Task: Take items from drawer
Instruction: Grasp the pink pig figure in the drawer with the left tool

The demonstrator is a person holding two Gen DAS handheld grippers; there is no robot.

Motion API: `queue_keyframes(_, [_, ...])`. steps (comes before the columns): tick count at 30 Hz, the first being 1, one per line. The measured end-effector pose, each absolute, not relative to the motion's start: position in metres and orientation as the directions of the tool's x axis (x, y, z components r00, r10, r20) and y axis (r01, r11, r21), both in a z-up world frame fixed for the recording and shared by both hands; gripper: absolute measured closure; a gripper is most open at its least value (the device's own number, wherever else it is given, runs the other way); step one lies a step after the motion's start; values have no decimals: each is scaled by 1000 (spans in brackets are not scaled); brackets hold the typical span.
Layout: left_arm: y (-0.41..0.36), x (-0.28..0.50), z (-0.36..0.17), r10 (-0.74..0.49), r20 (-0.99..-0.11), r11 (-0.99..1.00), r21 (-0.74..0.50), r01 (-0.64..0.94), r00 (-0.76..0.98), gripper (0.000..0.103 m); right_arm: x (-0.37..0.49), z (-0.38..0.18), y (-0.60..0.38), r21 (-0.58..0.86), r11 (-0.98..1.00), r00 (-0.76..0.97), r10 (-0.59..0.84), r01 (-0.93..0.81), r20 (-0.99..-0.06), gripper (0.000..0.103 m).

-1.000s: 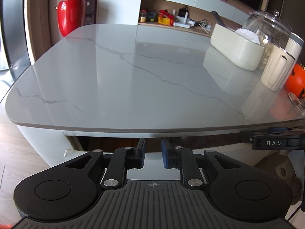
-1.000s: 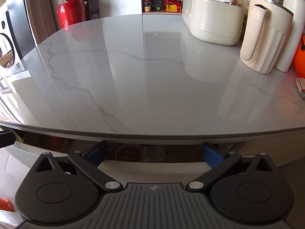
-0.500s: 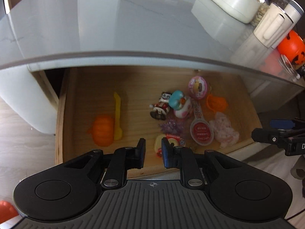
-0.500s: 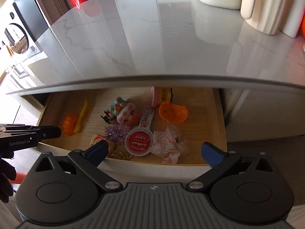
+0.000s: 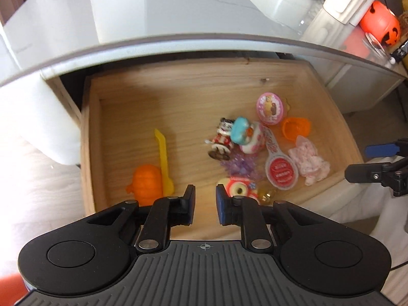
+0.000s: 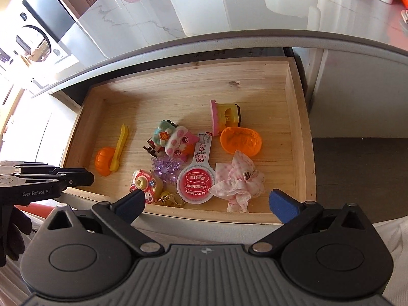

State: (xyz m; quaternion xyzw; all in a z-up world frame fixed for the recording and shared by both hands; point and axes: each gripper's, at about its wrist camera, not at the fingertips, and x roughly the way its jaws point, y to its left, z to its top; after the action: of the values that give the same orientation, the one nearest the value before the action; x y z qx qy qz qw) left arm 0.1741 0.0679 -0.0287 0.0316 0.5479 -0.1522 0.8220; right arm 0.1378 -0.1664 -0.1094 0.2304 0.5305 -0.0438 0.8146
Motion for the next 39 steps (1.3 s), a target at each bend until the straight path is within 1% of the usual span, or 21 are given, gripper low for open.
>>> queue_keyframes(4, [59,198,-25,-114,-906,939,35,342,407,84,151,-114,-170,313,887,368,181,340,-912,0])
queue_keyframes(6, [43,204,-23,-136,-891,901,70,429,432,84,154,-115,-171,314,885,346,191,344,-918,0])
queue_keyframes(10, [-10,208,-35,-220,-880,736,134,664,421,83,155,-116,-174,317,884,345,195,343,-918,0])
queue_keyframes(12, [-28,207,-43,-264,-873,646,155,747,409,79,154,-116,-173,317,885,353,193,341,-916,0])
queue_keyframes(13, [-36,206,-47,-271,-870,600,182,779,412,78,154,-116,-173,318,885,355,192,340,-915,0])
queue_keyframes(16, [-52,203,-58,-236,-865,479,293,827,443,78,153,-115,-172,320,891,369,193,323,-909,0])
queue_keyframes(18, [-58,203,-62,-226,-866,409,331,850,446,79,155,-118,-178,357,885,375,235,298,-897,0])
queue_keyframes(20, [-64,209,-64,-220,-893,386,291,875,394,79,157,-118,-191,443,854,383,326,274,-864,0])
queue_keyframes(21, [-66,214,-66,-218,-905,387,264,884,366,79,156,-114,-199,494,832,412,370,252,-833,0])
queue_keyframes(22, [-69,219,-69,-214,-914,387,244,889,344,79,154,-108,-207,516,823,450,377,237,-809,0])
queue_keyframes(25, [-81,234,-81,-179,-934,383,224,896,310,79,144,-82,-221,469,869,563,311,158,-766,0])
queue_keyframes(27, [-86,236,-82,-166,-946,370,203,907,279,82,139,-70,-227,415,903,610,268,110,-746,0])
queue_keyframes(29, [-91,238,-83,-126,-961,334,194,922,248,85,135,-63,-229,355,932,634,233,69,-738,0])
queue_keyframes(30, [-92,239,-82,-114,-967,330,181,927,229,87,135,-63,-231,320,946,634,216,52,-742,0])
queue_keyframes(32, [-89,242,-79,-97,-978,350,142,926,186,88,138,-65,-234,284,958,615,202,38,-762,0])
queue_keyframes(35, [-84,245,-77,-99,-986,408,81,909,133,88,144,-71,-237,334,942,581,255,31,-773,0])
queue_keyframes(37, [-82,242,-77,-97,-987,417,77,906,128,87,145,-72,-233,314,949,578,254,4,-775,0])
queue_keyframes(38, [-82,240,-77,-95,-988,413,75,908,124,81,145,-73,-230,303,953,579,253,-12,-775,0])
queue_keyframes(39, [-82,237,-77,-95,-989,406,63,912,111,65,145,-72,-228,297,955,580,256,-25,-774,0])
